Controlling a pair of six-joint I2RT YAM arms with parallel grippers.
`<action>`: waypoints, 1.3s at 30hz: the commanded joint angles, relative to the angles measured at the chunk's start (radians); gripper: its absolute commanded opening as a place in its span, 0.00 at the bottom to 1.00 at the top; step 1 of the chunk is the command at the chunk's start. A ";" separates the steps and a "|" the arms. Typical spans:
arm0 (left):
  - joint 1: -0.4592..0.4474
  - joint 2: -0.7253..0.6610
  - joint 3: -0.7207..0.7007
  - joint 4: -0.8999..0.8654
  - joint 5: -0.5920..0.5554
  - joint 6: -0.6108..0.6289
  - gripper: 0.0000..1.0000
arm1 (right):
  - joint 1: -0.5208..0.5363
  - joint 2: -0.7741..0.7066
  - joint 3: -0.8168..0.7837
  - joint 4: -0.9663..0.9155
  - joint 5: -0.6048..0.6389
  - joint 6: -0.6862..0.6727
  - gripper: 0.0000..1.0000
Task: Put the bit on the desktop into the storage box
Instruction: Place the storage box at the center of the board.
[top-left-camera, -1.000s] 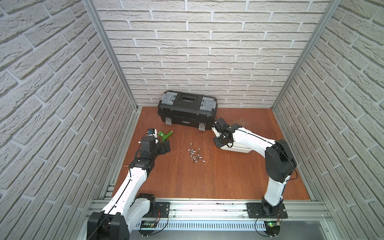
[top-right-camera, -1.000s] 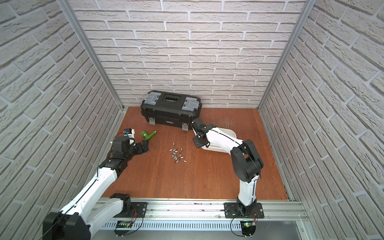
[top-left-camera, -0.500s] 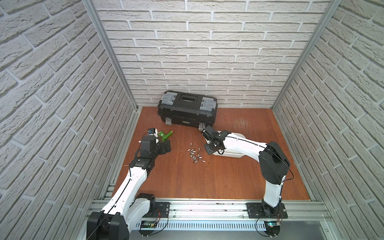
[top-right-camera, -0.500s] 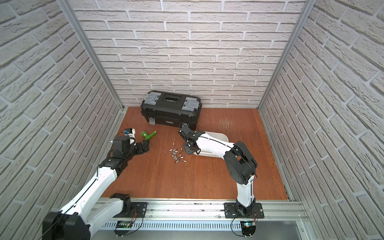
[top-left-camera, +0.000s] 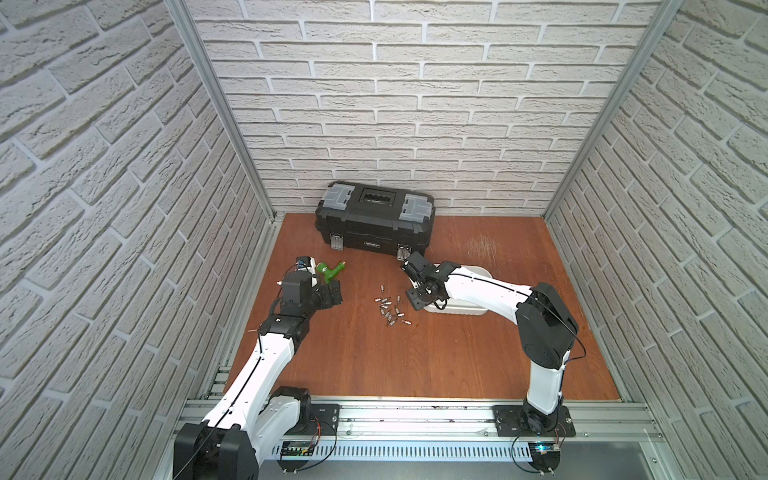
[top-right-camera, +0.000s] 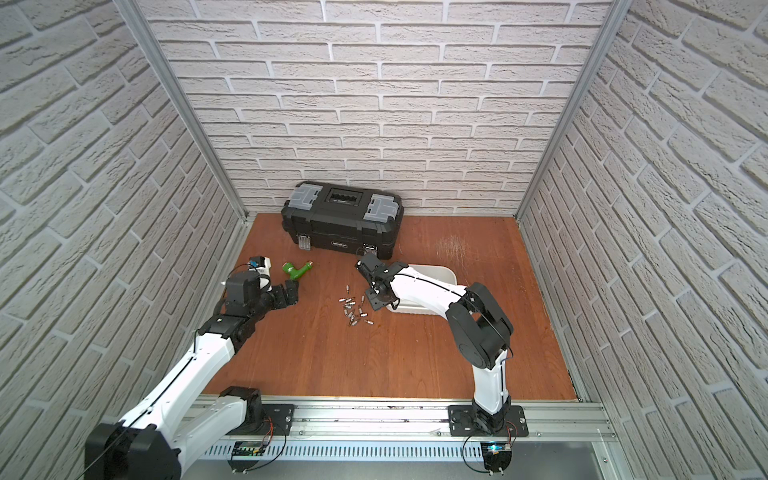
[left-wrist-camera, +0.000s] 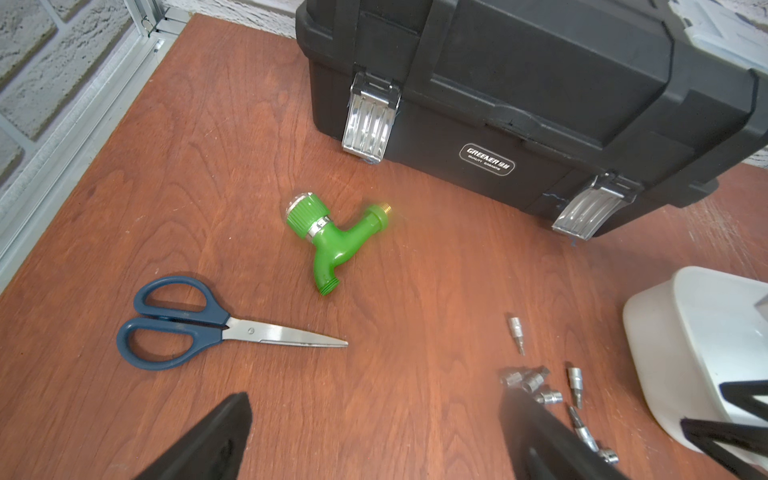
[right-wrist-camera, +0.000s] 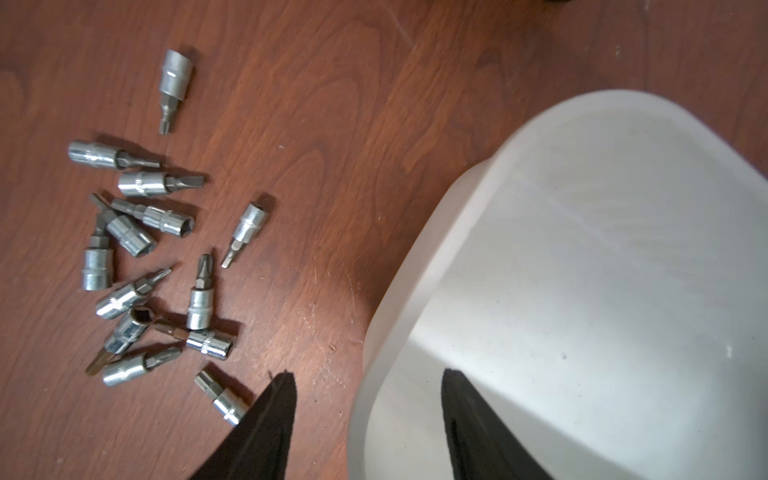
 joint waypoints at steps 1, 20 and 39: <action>-0.005 -0.004 0.053 -0.020 0.007 -0.017 0.98 | 0.011 -0.111 0.021 -0.007 0.023 -0.034 0.77; -0.014 0.021 0.106 -0.157 0.105 -0.142 0.98 | 0.049 -0.417 -0.055 -0.061 -0.144 -0.118 1.00; -0.018 -0.079 -0.011 -0.237 0.113 -0.224 0.98 | 0.180 -0.003 0.236 -0.267 -0.130 -0.225 0.84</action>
